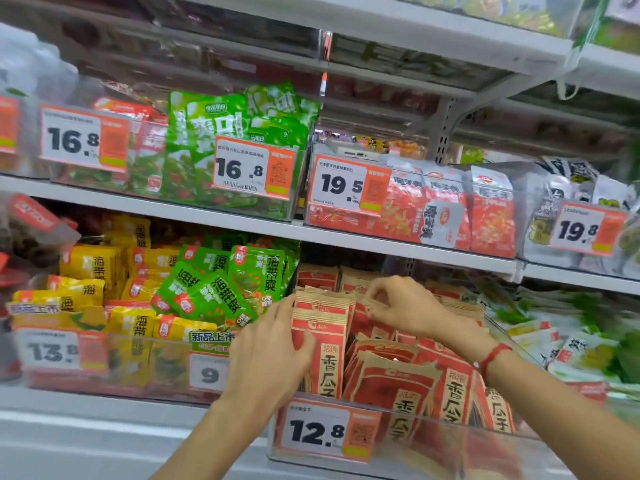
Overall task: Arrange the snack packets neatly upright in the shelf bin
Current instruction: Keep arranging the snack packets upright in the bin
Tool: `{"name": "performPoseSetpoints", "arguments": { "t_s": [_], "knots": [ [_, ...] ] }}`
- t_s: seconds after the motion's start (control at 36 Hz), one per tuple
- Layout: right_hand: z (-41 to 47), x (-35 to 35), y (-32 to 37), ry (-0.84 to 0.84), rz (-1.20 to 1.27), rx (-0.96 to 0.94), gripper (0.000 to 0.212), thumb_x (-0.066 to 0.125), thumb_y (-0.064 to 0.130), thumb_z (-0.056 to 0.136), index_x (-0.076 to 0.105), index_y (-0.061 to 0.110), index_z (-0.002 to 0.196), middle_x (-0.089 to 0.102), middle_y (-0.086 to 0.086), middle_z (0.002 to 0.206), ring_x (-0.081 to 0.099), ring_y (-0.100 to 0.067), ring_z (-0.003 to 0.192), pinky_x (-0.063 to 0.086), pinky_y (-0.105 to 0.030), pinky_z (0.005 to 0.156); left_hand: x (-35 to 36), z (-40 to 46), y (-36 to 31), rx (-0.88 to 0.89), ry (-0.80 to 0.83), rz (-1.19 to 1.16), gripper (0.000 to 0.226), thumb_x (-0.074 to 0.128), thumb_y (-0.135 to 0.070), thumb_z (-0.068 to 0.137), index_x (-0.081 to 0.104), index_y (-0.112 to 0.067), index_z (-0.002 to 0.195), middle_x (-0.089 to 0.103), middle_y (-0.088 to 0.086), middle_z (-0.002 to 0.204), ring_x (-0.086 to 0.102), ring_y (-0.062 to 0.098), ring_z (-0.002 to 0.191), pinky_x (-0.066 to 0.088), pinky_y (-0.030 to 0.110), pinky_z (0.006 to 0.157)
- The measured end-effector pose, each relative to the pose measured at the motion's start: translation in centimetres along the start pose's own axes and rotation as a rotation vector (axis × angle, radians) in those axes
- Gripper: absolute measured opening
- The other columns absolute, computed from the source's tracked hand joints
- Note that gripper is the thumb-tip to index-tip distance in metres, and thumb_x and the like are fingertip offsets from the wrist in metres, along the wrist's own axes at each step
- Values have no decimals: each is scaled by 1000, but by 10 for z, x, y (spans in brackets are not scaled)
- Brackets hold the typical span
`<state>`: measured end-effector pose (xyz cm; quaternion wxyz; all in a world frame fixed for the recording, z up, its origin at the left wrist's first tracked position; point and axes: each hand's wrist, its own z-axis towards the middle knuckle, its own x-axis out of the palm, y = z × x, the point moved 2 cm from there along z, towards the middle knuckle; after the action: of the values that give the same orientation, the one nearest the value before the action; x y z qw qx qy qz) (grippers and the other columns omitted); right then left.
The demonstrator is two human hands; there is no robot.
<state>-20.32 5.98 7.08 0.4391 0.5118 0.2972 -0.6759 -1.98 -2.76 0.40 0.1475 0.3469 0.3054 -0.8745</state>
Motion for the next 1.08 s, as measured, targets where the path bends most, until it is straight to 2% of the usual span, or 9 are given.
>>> {"name": "performPoseSetpoints", "arguments": {
  "t_s": [0.11,0.25,0.39,0.56,0.64,0.72,0.81,0.92,1.08],
  "knots": [
    [-18,-13,5,-53,13,-31,20,61,27,91,61,25,111,68,3,112,62,-19,107,49,-36,88,-12,-1,-6,-5,35,64,52,39,-50,96,31,-32,144,52,-14,135,59,10,110,43,24,78],
    [-57,-27,0,-359,143,-32,19,63,27,91,63,30,110,72,9,104,66,-12,101,53,-33,81,-35,-9,-18,-10,49,101,61,39,-53,96,26,-26,148,40,-8,149,44,11,132,40,27,100],
    [-101,-34,1,-705,237,-90,22,68,14,87,68,24,107,72,8,91,67,-14,83,55,-34,70,-50,-28,-40,63,76,31,51,46,-44,96,34,-30,143,41,-15,145,43,6,129,40,27,98],
    [-145,-56,6,-1050,174,-240,18,63,13,89,70,10,105,71,-2,91,61,-18,83,41,-25,82,-55,-52,-44,84,91,-41,49,52,-40,95,42,-31,142,32,-17,153,23,4,142,20,24,114],
    [-166,-67,10,-1156,203,-274,20,58,10,90,68,5,106,68,-2,92,53,-16,85,40,-28,81,-60,-64,-41,120,37,-92,43,55,-32,94,49,-29,137,39,-16,148,26,2,139,19,22,113],
    [-185,-70,15,-1164,283,-299,20,57,7,91,65,7,109,59,6,96,49,-17,87,45,-37,75,-64,-76,-45,155,-3,-238,32,56,-28,95,58,-31,126,51,-22,133,37,-7,124,30,19,105],
    [-195,-68,20,-1099,315,-362,26,59,5,90,59,18,112,58,9,98,50,-16,88,46,-36,77,-66,-85,-55,162,60,-435,31,54,-37,95,58,-35,125,54,-26,126,45,-7,120,40,29,103],
    [-203,-71,26,-1062,330,-403,30,62,0,88,59,19,111,60,8,95,52,-20,86,44,-26,79,-63,-96,-67,162,169,-542,54,50,-60,88,40,-45,139,40,-30,142,32,-10,133,31,25,110],
    [-212,-77,32,-1097,390,-424,28,64,-3,87,60,16,108,61,6,94,54,-22,82,44,-19,78,-61,-104,-74,166,209,-604,70,54,-64,80,30,-47,144,33,-35,144,28,-17,131,28,20,107]
  ]
}}
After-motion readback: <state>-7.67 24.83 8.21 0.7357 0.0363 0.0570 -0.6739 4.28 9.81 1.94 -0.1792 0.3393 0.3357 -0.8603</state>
